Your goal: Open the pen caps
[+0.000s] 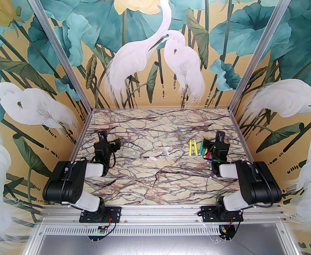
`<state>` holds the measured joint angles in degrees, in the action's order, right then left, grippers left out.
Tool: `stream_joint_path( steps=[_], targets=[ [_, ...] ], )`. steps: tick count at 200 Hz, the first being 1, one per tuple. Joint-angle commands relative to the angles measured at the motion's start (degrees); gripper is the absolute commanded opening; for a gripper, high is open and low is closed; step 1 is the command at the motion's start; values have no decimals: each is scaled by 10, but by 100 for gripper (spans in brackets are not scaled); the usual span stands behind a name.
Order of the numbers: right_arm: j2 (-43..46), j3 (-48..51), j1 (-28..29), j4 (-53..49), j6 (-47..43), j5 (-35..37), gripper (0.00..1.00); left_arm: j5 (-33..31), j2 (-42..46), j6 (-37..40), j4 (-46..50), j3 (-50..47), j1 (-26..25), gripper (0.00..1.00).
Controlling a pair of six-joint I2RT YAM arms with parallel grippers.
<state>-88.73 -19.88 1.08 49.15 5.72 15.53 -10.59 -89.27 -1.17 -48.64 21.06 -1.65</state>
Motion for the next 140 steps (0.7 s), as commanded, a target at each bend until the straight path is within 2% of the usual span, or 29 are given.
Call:
stream_joint_path(
  steps=[1,140],
  targets=[
    [-2,-13,-4,37,-5,-32,99,34,0,6,-60,4,15,100],
    [0,-15,-11,29,-2,-45,99,38,0,5,-62,4,17,100]
  ],
)
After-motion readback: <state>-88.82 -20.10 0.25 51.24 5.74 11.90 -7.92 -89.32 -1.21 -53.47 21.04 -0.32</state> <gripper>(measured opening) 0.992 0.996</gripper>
